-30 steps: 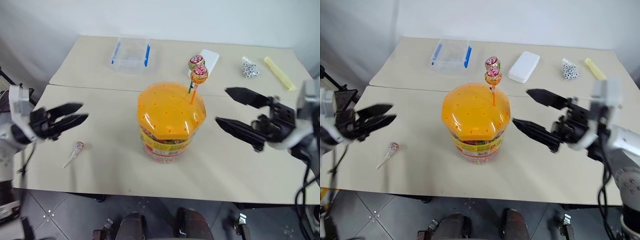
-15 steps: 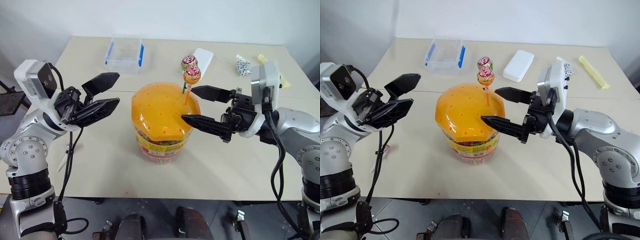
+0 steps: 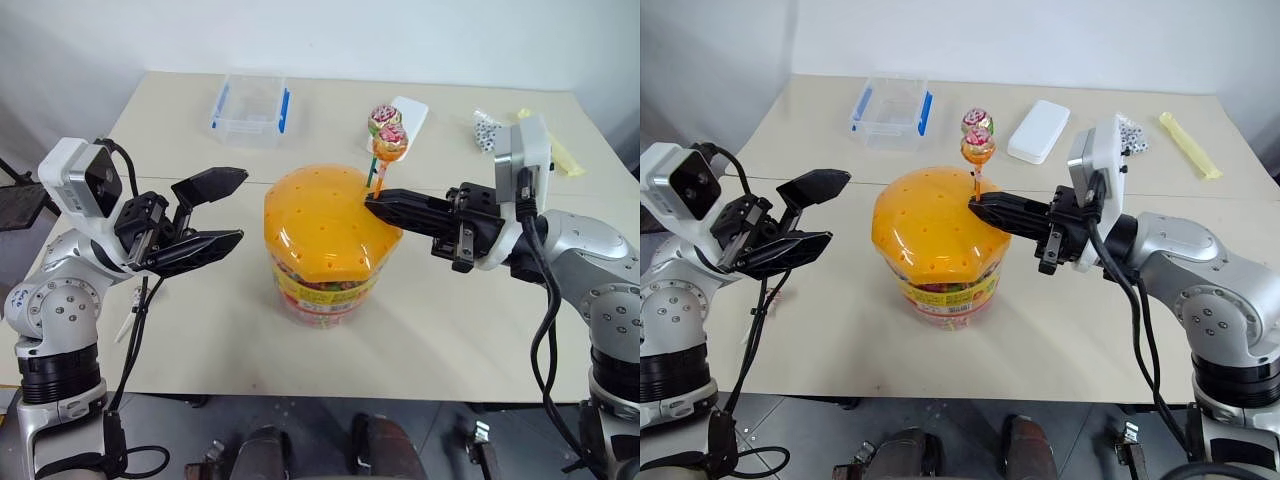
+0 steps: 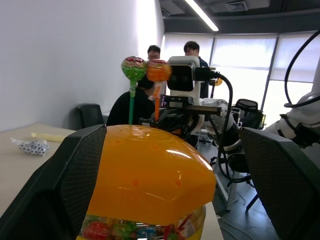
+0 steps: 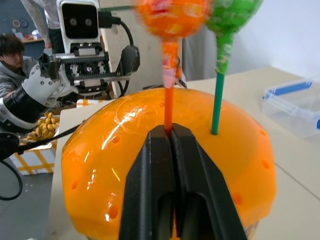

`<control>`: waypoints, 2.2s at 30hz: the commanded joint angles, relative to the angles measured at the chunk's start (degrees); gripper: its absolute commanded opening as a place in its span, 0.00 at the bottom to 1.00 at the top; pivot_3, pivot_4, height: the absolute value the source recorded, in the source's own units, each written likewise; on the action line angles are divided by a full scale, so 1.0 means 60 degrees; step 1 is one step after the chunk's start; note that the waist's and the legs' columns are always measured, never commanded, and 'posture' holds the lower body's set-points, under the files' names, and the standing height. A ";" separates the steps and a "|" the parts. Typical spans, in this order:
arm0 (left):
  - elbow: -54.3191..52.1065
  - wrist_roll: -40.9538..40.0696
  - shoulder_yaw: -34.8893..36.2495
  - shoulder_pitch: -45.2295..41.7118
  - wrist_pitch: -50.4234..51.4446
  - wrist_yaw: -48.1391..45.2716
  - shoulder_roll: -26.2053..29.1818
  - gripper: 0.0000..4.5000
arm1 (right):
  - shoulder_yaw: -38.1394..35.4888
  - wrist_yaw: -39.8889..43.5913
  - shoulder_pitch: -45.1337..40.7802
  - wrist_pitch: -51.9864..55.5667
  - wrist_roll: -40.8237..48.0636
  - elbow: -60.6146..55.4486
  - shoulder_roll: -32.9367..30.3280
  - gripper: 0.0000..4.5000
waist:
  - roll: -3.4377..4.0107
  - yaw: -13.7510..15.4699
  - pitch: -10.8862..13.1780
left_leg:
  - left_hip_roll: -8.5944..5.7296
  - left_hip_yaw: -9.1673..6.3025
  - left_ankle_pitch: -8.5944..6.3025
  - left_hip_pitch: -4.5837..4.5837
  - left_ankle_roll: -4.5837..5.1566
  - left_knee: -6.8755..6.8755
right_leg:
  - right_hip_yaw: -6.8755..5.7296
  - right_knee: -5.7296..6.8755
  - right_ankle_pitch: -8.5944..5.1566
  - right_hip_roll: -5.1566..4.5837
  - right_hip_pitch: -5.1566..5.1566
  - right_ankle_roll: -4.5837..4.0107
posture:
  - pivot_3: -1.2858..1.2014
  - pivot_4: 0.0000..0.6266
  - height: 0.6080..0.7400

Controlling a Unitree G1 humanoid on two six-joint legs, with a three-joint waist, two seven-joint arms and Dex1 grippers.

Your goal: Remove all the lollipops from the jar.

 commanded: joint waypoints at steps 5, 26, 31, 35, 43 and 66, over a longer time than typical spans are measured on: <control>-0.0100 -0.0738 0.0043 -0.0298 0.0144 0.0164 -0.0306 1.00 | -0.1903 0.0544 0.0031 -0.1186 0.1233 0.0347 0.0735 0.00 | 0.0000 0.0009 0.0000 | 0.0000 -0.0003 0.0000 -0.0001 0.0000 0.0001 | -0.0003 0.0001 0.0000 -0.0001 0.0002 0.0000 | 0.52 0.24 1.00; 0.0403 0.2417 -0.1360 0.0251 -0.2173 -0.2473 0.1657 1.00 | -0.2572 -0.0328 0.5958 0.1561 -0.4077 0.3774 -0.4205 0.05 | 0.0047 0.0147 -0.0010 | 0.0013 0.0054 -0.0005 0.0005 0.0008 -0.0002 | 0.0018 -0.0037 -0.0005 0.0008 0.0000 -0.0008 | 0.52 0.24 1.00; 0.0377 0.2473 -0.1425 0.0304 -0.2166 -0.2411 0.1642 1.00 | -0.2378 0.0434 0.6176 0.0821 -0.4648 0.4356 -0.3863 0.38 | 0.0047 0.0244 -0.0009 | 0.0007 0.0053 -0.0005 -0.0001 0.0009 -0.0001 | 0.0017 -0.0041 -0.0005 0.0006 0.0000 -0.0007 | 0.52 0.24 1.00; 0.0332 0.1222 -0.0784 0.0040 -0.1175 -0.1620 0.1421 1.00 | -0.3159 0.2045 0.6406 -0.0522 -0.4586 0.4119 -0.3910 0.68 | 0.0050 0.0230 -0.0008 | 0.0008 0.0051 -0.0005 0.0002 0.0008 0.0001 | 0.0017 -0.0040 -0.0004 0.0007 0.0001 -0.0007 | 0.52 0.24 1.00; 0.0537 -0.0515 0.0527 -0.0043 -0.0106 0.0079 0.0763 1.00 | -0.3926 0.2733 0.2611 -0.0421 -0.0446 0.2156 -0.2577 0.98 | 0.0064 0.0047 -0.0001 | 0.0022 0.0017 -0.0004 0.0023 0.0008 0.0012 | 0.0023 -0.0015 -0.0002 0.0010 0.0010 -0.0004 | 0.52 0.24 1.00; 0.0151 -0.0019 0.0215 0.0394 -0.0568 0.0690 0.0023 1.00 | 0.0272 0.0733 -0.1877 0.0881 -0.1130 0.1831 0.0285 0.55 | 0.0045 0.0109 -0.0009 | 0.0011 0.0000 -0.0010 -0.0004 -0.0005 0.0003 | -0.0032 -0.0005 -0.0002 0.0005 0.0002 -0.0006 | 0.52 0.24 1.00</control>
